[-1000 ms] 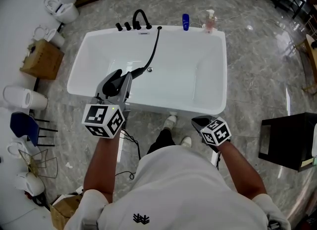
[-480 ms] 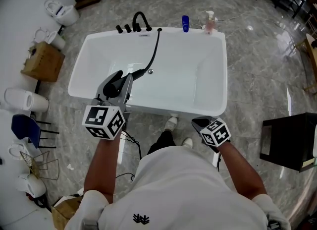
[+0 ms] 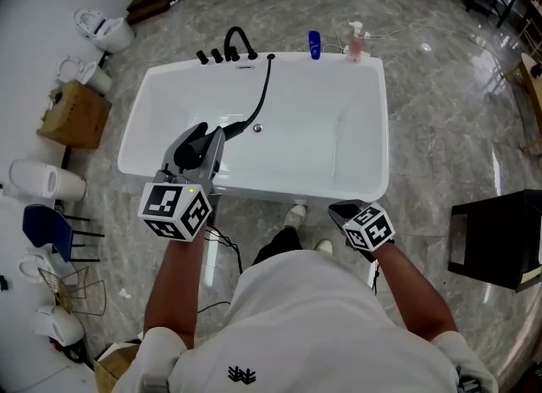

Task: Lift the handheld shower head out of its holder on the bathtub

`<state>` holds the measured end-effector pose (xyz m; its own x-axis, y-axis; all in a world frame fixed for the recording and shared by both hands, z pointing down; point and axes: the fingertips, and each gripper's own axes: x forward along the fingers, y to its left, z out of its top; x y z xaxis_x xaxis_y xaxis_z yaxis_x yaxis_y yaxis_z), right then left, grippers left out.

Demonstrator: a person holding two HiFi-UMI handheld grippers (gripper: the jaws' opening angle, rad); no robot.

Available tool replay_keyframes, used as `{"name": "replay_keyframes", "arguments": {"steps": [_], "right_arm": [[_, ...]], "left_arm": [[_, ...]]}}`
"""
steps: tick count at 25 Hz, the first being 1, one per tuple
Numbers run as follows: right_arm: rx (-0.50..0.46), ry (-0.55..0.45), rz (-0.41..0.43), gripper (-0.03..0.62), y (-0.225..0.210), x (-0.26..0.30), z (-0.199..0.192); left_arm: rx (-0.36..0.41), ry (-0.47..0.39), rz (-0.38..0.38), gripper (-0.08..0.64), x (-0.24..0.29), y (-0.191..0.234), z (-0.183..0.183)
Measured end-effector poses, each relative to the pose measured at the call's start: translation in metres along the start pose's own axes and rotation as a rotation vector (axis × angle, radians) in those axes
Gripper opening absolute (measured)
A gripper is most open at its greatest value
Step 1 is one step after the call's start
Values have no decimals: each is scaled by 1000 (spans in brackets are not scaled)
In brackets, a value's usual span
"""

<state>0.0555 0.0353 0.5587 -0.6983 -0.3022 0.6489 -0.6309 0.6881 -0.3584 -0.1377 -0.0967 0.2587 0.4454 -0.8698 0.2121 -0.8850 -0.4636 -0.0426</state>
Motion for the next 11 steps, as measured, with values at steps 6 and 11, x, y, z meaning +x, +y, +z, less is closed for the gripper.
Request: {"name": "replay_keyframes", "arguments": {"steps": [6,11], "right_arm": [[8,-8,-20,12,-7,-2,3],[13,-10,-31,12,-15,-4,9]], "left_arm": [[14,-18,-21,127,8,1,13],[26,-32,-31,127,14,8,29]]}}
